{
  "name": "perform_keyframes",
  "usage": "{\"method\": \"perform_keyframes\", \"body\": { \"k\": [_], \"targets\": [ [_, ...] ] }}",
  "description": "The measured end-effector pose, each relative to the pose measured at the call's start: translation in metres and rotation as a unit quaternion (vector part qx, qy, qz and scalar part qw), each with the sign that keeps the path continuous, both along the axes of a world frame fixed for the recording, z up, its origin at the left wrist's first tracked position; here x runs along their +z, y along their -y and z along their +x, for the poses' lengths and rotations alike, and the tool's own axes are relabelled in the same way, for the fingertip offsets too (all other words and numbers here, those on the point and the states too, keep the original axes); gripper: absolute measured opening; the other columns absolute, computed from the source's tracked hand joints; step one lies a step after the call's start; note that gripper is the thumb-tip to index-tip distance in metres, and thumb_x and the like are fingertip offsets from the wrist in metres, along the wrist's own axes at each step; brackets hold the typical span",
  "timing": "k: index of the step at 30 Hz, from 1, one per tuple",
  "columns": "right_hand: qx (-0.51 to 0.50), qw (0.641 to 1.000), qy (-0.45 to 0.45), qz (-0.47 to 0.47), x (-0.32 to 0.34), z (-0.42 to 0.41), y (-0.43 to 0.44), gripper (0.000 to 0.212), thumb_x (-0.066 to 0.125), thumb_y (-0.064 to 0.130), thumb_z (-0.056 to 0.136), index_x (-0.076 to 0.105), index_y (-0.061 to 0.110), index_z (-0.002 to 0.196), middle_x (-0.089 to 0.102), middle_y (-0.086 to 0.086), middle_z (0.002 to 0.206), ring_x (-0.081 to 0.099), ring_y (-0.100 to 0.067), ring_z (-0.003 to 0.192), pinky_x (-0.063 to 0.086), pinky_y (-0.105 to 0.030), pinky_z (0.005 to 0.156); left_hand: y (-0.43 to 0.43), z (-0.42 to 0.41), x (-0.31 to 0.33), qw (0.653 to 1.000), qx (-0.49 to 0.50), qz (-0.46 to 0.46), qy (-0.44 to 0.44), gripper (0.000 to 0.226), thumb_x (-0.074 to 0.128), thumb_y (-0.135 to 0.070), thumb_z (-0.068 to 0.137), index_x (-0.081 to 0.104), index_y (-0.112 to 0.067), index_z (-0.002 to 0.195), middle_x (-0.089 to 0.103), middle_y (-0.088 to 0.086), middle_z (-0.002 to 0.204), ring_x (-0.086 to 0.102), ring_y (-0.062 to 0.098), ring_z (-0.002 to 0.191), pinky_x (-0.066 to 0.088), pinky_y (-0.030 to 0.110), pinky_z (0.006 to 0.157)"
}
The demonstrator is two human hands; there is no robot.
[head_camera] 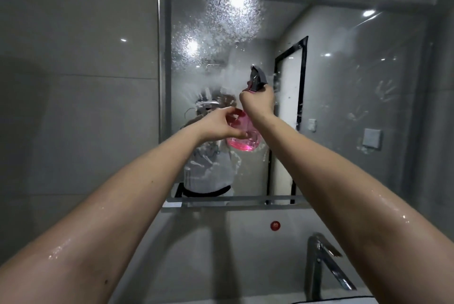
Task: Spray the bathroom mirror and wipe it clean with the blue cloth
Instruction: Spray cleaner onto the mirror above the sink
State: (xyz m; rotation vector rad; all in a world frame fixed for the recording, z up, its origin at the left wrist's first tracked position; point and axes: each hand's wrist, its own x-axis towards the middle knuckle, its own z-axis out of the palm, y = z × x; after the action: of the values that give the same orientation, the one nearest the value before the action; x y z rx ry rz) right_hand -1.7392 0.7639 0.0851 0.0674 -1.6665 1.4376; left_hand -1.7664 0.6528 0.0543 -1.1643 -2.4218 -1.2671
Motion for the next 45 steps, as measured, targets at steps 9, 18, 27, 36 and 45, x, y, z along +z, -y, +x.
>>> {"method": "perform_keyframes", "body": {
  "k": [9,18,27,36,45],
  "targets": [
    [-0.025,0.999,0.028,0.004,0.006,0.024,-0.065,0.017,0.057,0.002,0.075,0.054,0.018,0.07,0.056,0.004,0.065,0.054,-0.015,0.062,0.043,-0.022,0.054,-0.066,0.011,0.003,1.0,-0.015,-0.003,-0.016,0.071,0.085,-0.029,0.064,0.052,-0.017,0.126,0.065,0.002,0.112,0.063,0.012,0.1,0.051,0.034,0.093],
    [-0.016,1.0,0.008,-0.015,-0.005,0.04,-0.115,0.017,0.056,-0.002,0.072,0.054,0.014,0.069,0.047,0.004,0.057,0.041,-0.013,0.055,0.036,-0.024,0.056,-0.116,0.026,-0.007,0.999,-0.041,0.014,-0.003,0.069,0.086,-0.025,0.063,0.056,-0.013,0.123,0.066,0.003,0.111,0.065,0.014,0.097,0.051,0.033,0.094],
    [-0.056,0.998,-0.016,-0.034,0.007,0.067,-0.146,0.03,0.049,-0.006,0.072,0.061,0.011,0.094,0.053,0.004,0.072,0.046,-0.013,0.063,0.039,-0.019,0.053,-0.15,0.048,0.0,0.998,-0.056,0.017,-0.028,0.073,0.085,-0.03,0.063,0.054,-0.015,0.127,0.065,-0.001,0.11,0.064,0.013,0.099,0.048,0.035,0.098],
    [-0.058,0.998,0.008,-0.004,0.004,0.077,-0.206,0.023,0.05,-0.004,0.067,0.062,0.009,0.082,0.056,0.0,0.071,0.049,-0.015,0.065,0.039,-0.022,0.057,-0.204,0.067,-0.003,0.998,-0.056,0.002,-0.026,0.078,0.085,-0.036,0.061,0.052,-0.016,0.129,0.066,0.002,0.108,0.065,0.014,0.097,0.05,0.039,0.095],
    [-0.043,0.999,0.015,-0.001,0.011,0.092,-0.286,0.02,0.053,-0.003,0.072,0.059,0.012,0.083,0.057,0.002,0.073,0.055,-0.019,0.076,0.047,-0.029,0.072,-0.283,0.092,0.0,0.999,-0.028,0.024,-0.022,0.068,0.081,-0.025,0.069,0.052,-0.014,0.129,0.065,0.003,0.111,0.063,0.014,0.103,0.048,0.032,0.096]
  ]
}}
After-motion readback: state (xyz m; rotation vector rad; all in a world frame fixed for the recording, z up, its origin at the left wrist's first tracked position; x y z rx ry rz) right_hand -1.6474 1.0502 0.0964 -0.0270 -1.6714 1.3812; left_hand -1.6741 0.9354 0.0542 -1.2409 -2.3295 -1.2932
